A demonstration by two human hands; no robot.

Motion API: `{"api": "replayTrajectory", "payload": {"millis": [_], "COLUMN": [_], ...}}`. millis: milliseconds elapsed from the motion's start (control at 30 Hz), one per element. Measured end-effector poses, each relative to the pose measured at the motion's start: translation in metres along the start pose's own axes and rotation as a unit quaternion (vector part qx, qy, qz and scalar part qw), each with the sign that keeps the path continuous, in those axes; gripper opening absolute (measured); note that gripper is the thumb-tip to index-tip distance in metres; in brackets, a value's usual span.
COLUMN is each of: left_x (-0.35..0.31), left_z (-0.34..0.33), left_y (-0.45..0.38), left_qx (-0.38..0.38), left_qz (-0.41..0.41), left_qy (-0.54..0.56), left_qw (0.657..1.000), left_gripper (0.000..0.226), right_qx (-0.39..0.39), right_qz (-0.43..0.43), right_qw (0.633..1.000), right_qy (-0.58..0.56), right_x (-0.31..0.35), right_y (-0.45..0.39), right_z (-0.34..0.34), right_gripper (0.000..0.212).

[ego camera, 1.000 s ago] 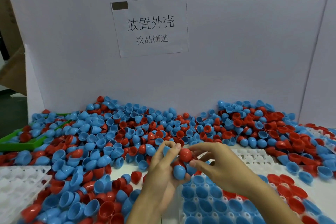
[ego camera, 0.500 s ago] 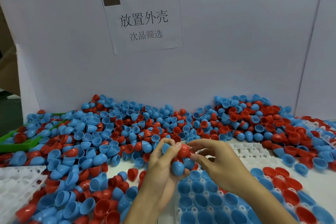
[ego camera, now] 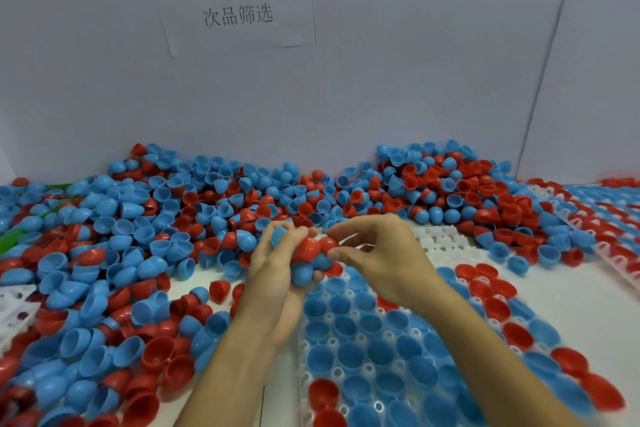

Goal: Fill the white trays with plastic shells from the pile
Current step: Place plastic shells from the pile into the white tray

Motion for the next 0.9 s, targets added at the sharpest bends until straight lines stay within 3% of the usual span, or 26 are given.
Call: {"api": "replayTrajectory", "payload": {"millis": [200, 500, 633, 800, 900], "left_x": [-0.001, 0.004, 0.004, 0.007, 0.009], "left_z": [0.002, -0.003, 0.002, 0.009, 0.009], "left_y": [0.000, -0.001, -0.001, -0.003, -0.003], "left_qx": [-0.024, -0.019, -0.041, -0.061, -0.069], "left_qz": [-0.009, -0.022, -0.029, -0.005, 0.012], "left_qy": [-0.042, -0.039, -0.035, 0.047, 0.108], "left_qw": [0.999, 0.999, 0.998, 0.997, 0.992], "left_gripper": [0.028, 0.014, 0.029, 0.017, 0.015], "right_qx": [-0.003, -0.035, -0.014, 0.000, 0.053], "right_qz": [0.004, -0.002, -0.002, -0.010, -0.037], "right_qw": [1.000, 0.999, 1.000, 1.000, 0.997], "right_qy": [-0.019, -0.011, -0.018, 0.008, 0.051], "right_x": [0.002, 0.005, 0.008, 0.013, 0.016], "right_y": [0.001, 0.004, 0.004, 0.016, 0.030], "right_z": [-0.002, -0.001, 0.000, 0.024, 0.047], "right_gripper": [0.020, 0.020, 0.025, 0.023, 0.016]}}
Point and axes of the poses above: each hand's wrist, its own y-axis away from the middle knuckle, its own z-axis out of the back of the hand, x = y × z, the point moved 5 cm from there along -y, towards the middle knuckle, and after that the axes turned 15 degrees about x, right-handed, at the moved point
